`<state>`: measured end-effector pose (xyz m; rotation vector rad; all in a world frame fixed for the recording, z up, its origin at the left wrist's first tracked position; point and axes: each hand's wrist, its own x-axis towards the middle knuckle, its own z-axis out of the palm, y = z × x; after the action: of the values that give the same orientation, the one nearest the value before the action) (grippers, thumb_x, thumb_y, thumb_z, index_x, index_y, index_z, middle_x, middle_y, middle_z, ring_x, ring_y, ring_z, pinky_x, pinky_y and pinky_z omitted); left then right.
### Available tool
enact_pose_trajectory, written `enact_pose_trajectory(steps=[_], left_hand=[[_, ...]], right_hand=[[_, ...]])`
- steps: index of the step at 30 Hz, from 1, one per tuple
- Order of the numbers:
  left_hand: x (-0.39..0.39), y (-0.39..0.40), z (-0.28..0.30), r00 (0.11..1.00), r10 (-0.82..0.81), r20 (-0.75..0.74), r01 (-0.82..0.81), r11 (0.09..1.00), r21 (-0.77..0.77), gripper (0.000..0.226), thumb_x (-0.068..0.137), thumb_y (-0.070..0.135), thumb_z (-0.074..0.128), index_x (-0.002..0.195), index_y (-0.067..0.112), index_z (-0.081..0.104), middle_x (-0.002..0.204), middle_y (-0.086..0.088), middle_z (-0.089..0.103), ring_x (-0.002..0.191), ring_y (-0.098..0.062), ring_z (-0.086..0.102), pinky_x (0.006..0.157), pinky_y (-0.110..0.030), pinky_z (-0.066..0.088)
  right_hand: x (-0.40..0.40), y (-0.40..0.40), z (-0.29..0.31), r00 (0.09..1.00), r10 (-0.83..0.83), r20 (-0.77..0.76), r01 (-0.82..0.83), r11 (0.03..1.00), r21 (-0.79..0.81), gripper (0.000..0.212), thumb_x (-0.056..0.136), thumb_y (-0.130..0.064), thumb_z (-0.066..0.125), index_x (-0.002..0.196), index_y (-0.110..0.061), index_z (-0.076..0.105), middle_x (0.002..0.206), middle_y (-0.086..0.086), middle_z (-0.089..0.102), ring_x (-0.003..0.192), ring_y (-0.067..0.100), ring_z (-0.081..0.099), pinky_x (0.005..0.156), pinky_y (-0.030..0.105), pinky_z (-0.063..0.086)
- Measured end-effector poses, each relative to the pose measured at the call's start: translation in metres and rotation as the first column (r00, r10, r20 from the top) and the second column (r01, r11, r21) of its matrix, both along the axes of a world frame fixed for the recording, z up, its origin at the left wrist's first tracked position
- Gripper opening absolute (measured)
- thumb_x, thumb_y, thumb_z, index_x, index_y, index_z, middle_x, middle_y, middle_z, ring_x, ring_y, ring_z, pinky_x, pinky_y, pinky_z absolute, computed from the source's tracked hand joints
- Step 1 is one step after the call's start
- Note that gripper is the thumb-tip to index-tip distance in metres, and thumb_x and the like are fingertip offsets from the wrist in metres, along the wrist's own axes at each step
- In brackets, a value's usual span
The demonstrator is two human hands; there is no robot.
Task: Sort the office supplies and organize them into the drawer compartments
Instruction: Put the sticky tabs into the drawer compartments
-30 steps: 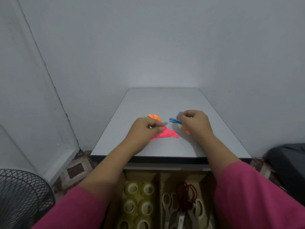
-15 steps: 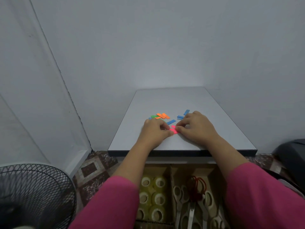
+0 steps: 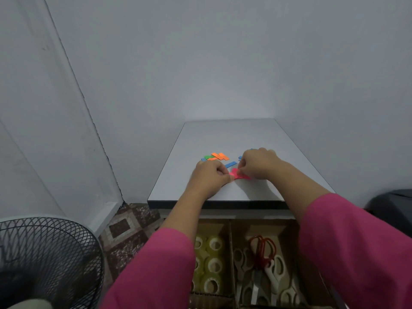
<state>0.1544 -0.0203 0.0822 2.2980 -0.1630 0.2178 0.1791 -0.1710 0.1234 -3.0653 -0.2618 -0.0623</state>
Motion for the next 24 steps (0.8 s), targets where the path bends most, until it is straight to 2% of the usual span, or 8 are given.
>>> enact_pose_trajectory(steps=[3,5,8,12,15,18,21,24], left_hand=[[-0.001,0.000,0.000,1.000,-0.008,0.021,0.008,1.000,-0.014,0.014,0.079,0.025,0.074,0.071,0.027,0.062,0.080,0.001,0.061,0.082,-0.015,0.055,0.077,-0.033,0.054],[-0.001,0.001,0.000,1.000,-0.011,0.028,0.012,0.999,-0.037,0.016,0.079,0.022,0.074,0.071,0.026,0.061,0.078,0.003,0.061,0.080,-0.014,0.055,0.075,-0.032,0.054],[0.000,0.002,0.000,1.000,-0.009,0.029,0.011,0.998,-0.068,0.017,0.079,0.018,0.075,0.072,0.025,0.061,0.075,0.004,0.060,0.075,-0.012,0.055,0.075,-0.032,0.053],[0.001,0.003,0.000,0.999,-0.035,-0.003,0.034,0.994,-0.099,0.012,0.079,0.020,0.076,0.086,0.021,0.066,0.072,0.005,0.059,0.074,-0.012,0.056,0.080,-0.034,0.053],[0.001,0.002,0.001,0.999,-0.048,-0.015,0.047,0.996,-0.075,0.021,0.082,0.023,0.073,0.102,0.016,0.069,0.077,0.007,0.059,0.081,-0.014,0.057,0.084,-0.034,0.052],[0.001,0.002,0.002,0.999,-0.051,-0.016,0.050,0.998,-0.027,0.033,0.085,0.025,0.070,0.116,0.014,0.067,0.090,0.004,0.060,0.091,-0.015,0.057,0.088,-0.032,0.050],[0.000,0.001,0.002,0.999,-0.050,-0.014,0.050,0.999,-0.005,0.028,0.086,0.024,0.068,0.113,0.015,0.068,0.084,0.006,0.059,0.085,-0.013,0.056,0.085,-0.032,0.050],[0.000,0.001,0.003,0.999,-0.045,-0.015,0.045,0.998,-0.031,0.011,0.084,0.020,0.070,0.095,0.019,0.069,0.076,0.006,0.058,0.078,-0.013,0.055,0.081,-0.032,0.051]], right_hand=[[0.000,0.004,0.000,0.998,-0.054,-0.037,0.059,0.989,0.133,0.024,0.089,-0.029,0.054,0.103,-0.017,0.069,0.094,0.001,0.064,0.084,0.020,0.052,0.075,0.030,0.035],[-0.001,0.002,0.001,0.997,-0.064,-0.035,0.070,0.974,0.215,0.021,0.087,-0.023,0.058,0.099,-0.016,0.072,0.094,0.001,0.067,0.085,0.021,0.057,0.072,0.029,0.040],[-0.002,-0.006,0.004,0.998,-0.058,0.001,0.055,0.939,0.340,0.014,0.084,-0.021,0.066,0.095,-0.016,0.075,0.104,0.002,0.068,0.093,0.022,0.061,0.080,0.033,0.048],[-0.001,-0.013,0.009,0.999,-0.040,-0.008,0.039,0.894,0.446,0.007,0.083,-0.018,0.069,0.085,-0.015,0.074,0.088,0.004,0.071,0.081,0.023,0.064,0.071,0.033,0.051],[-0.005,-0.013,0.011,0.998,0.030,-0.055,-0.003,0.899,0.438,0.011,0.084,-0.018,0.070,0.093,-0.013,0.076,0.091,0.004,0.070,0.070,0.014,0.058,0.061,0.025,0.046],[-0.006,-0.009,0.007,0.993,0.046,-0.107,-0.005,0.937,0.350,0.018,0.083,-0.024,0.072,0.097,-0.014,0.076,0.098,0.004,0.070,0.084,0.017,0.060,0.072,0.027,0.047],[-0.007,-0.005,0.004,0.992,0.029,-0.126,0.008,0.960,0.279,0.019,0.083,-0.031,0.071,0.094,-0.017,0.077,0.093,0.005,0.071,0.086,0.018,0.061,0.071,0.028,0.046],[-0.007,-0.003,0.007,0.991,0.016,-0.136,0.020,0.965,0.262,0.023,0.084,-0.035,0.070,0.095,-0.016,0.076,0.091,0.004,0.071,0.086,0.018,0.062,0.072,0.029,0.047]])
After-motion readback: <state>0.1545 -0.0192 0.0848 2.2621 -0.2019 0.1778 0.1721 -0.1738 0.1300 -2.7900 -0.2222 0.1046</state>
